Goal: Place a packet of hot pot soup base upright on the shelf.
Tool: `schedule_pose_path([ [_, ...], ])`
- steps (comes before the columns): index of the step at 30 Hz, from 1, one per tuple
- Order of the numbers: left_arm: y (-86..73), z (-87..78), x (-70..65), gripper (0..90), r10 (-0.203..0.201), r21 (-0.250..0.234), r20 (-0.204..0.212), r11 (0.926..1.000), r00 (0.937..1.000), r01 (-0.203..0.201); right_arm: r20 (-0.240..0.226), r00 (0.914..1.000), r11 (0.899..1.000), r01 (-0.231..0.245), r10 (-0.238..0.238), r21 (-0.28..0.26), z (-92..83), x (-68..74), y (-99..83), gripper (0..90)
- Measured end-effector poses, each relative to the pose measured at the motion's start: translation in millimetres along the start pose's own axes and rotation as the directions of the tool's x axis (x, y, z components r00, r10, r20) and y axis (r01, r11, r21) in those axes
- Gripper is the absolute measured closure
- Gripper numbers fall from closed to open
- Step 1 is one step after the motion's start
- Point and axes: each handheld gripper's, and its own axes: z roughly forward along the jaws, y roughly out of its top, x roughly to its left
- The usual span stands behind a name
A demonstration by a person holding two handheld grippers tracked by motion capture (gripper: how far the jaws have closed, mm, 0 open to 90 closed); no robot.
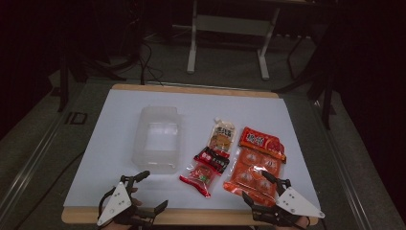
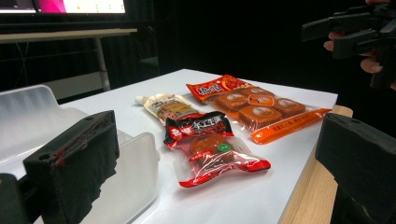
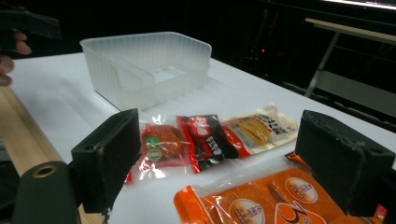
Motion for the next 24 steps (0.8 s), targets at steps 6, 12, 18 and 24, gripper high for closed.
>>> schedule_pose_path([
  [6,0.8,-1.1,-1.4,0.1,0.012,-0.008,-0.003,0.9999,0.9999,-0.012,-0.045,0.9990,1.000,0.001,-0.001,0.003,1.1,0.7,-0.1,11.2],
  [12,1.8,-3.5,-0.4,0.1,-0.004,-0.047,0.000,0.9989,1.0000,0.004,-0.088,0.9960,1.000,-0.012,0.011,-0.008,1.0,2.3,1.4,11.1],
  [18,2.9,-4.8,-1.6,0.1,-0.002,-0.074,0.009,0.9973,1.0000,0.002,-0.095,0.9955,0.998,-0.016,0.011,-0.054,-6.0,5.8,8.9,11.1],
  [24,2.5,-3.5,-2.4,0.1,0.004,-0.067,0.012,0.9977,0.9999,-0.004,-0.063,0.9977,0.997,0.020,-0.025,-0.081,-12.8,6.1,26.5,11.1],
])
